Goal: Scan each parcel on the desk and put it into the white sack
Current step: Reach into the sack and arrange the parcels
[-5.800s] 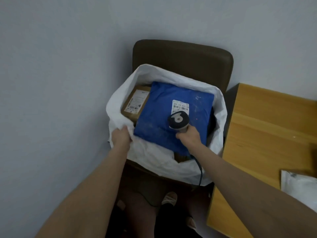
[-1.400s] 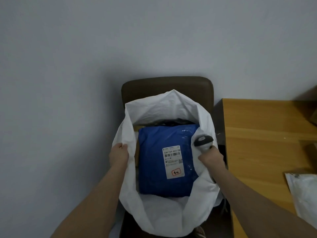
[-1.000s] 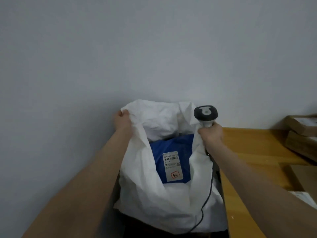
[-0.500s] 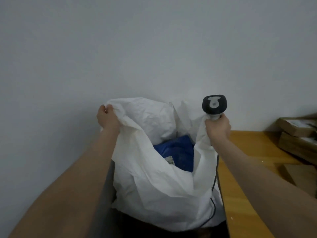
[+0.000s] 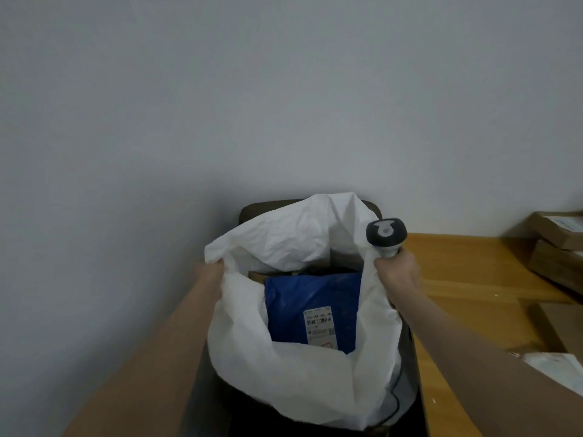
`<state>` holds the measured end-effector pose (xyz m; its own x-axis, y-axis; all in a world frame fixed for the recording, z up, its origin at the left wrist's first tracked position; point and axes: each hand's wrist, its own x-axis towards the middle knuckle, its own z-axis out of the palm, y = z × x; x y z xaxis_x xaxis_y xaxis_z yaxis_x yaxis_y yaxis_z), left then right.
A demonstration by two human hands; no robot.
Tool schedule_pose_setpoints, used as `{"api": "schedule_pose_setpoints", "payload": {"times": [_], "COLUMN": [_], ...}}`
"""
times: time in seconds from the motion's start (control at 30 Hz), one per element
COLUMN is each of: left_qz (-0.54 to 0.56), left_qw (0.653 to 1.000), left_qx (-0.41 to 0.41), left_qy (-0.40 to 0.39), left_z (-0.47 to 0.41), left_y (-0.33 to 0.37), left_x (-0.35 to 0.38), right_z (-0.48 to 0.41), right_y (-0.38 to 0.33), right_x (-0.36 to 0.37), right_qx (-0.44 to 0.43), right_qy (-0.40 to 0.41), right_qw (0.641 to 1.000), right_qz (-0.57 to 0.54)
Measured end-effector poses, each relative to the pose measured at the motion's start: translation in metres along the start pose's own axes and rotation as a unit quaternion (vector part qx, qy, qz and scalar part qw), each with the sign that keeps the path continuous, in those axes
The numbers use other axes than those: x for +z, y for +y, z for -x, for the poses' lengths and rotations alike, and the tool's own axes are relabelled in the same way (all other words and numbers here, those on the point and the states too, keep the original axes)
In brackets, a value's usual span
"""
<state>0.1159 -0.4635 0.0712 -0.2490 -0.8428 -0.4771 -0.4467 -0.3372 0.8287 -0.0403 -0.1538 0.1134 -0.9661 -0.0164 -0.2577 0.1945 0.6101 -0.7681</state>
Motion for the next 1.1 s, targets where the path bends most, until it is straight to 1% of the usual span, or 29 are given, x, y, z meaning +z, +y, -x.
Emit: {"api": "schedule_pose_setpoints", "payload": {"times": [0.03,0.07,0.13,0.2,0.23,0.3,0.4,0.47,0.53,0.6,0.63,0.7,0.73,0.77,0.8,0.87,0.9,0.93,0.97,1.03,1.07,1.1], "left_qz": [-0.003,-0.004,0.025,0.035,0.007,-0.09,-0.217,-0.275,-0.35,-0.422,-0.441,-0.443,-0.447,-0.465,-0.482,-0.486,-0.489,-0.497,-0.508,-0.533,-0.544,-0.548], "left_qw": [0.999,0.996,0.983,0.974,0.974,0.97,0.957,0.934,0.89,0.847,0.841,0.865,0.867,0.859,0.849,0.843,0.839,0.829,0.811,0.762,0.736,0.72], "left_qx": [0.026,0.07,0.152,0.189,0.187,0.175,0.152,0.191,0.261,0.303,0.296,0.206,0.173,0.168,0.181,0.208,0.218,0.235,0.265,0.343,0.38,0.409], "left_qy": [0.025,0.055,0.1,0.12,0.131,0.14,0.115,0.128,0.131,0.112,0.101,0.116,0.134,0.135,0.123,0.096,0.095,0.105,0.121,0.136,0.132,0.119], "left_z": [0.011,0.016,0.032,0.037,0.038,0.042,0.049,0.052,0.058,0.059,0.057,0.056,0.053,0.051,0.051,0.053,0.056,0.059,0.062,0.071,0.076,0.08], "left_y": [0.016,0.034,0.076,0.097,0.097,0.079,0.05,0.049,0.055,0.055,0.054,0.052,0.049,0.046,0.044,0.041,0.038,0.035,0.034,0.033,0.032,0.032], "left_x": [0.002,0.003,0.002,-0.001,-0.002,-0.009,-0.017,-0.015,-0.008,0.0,0.001,-0.001,-0.003,-0.005,-0.005,-0.002,0.001,0.004,0.008,0.014,0.019,0.024], "right_z": [-0.002,-0.003,-0.005,-0.006,-0.007,-0.009,-0.012,-0.016,-0.018,-0.017,-0.016,-0.016,-0.018,-0.019,-0.021,-0.022,-0.021,-0.02,-0.019,-0.017,-0.016,-0.013], "right_y": [-0.009,-0.02,-0.048,-0.067,-0.067,-0.052,-0.015,-0.005,-0.007,-0.012,-0.013,-0.009,-0.005,-0.001,0.002,0.004,0.003,0.001,-0.001,-0.006,-0.009,-0.013], "right_x": [-0.002,-0.004,-0.011,-0.015,-0.015,-0.014,-0.015,-0.018,-0.018,-0.015,-0.015,-0.015,-0.017,-0.019,-0.021,-0.024,-0.026,-0.027,-0.03,-0.036,-0.039,-0.044], "right_qx": [-0.011,-0.023,-0.058,-0.084,-0.084,-0.056,0.008,0.018,0.006,-0.007,-0.013,-0.008,0.0,0.006,0.009,0.004,-0.007,-0.019,-0.025,-0.034,-0.037,-0.04], "right_qy": [0.01,0.023,0.043,0.059,0.062,0.053,0.039,0.045,0.041,0.03,0.024,0.024,0.029,0.033,0.031,0.008,-0.007,-0.016,-0.018,-0.002,0.008,0.013], "right_qw": [1.0,0.999,0.996,0.992,0.992,0.997,0.998,0.997,0.997,0.997,0.997,0.997,0.997,0.997,0.997,0.999,0.999,0.998,0.998,0.996,0.996,0.997], "right_qz": [-0.004,-0.016,-0.051,-0.076,-0.071,-0.02,0.055,0.068,0.072,0.073,0.074,0.078,0.075,0.071,0.068,0.054,0.049,0.05,0.058,0.077,0.077,0.071]}}
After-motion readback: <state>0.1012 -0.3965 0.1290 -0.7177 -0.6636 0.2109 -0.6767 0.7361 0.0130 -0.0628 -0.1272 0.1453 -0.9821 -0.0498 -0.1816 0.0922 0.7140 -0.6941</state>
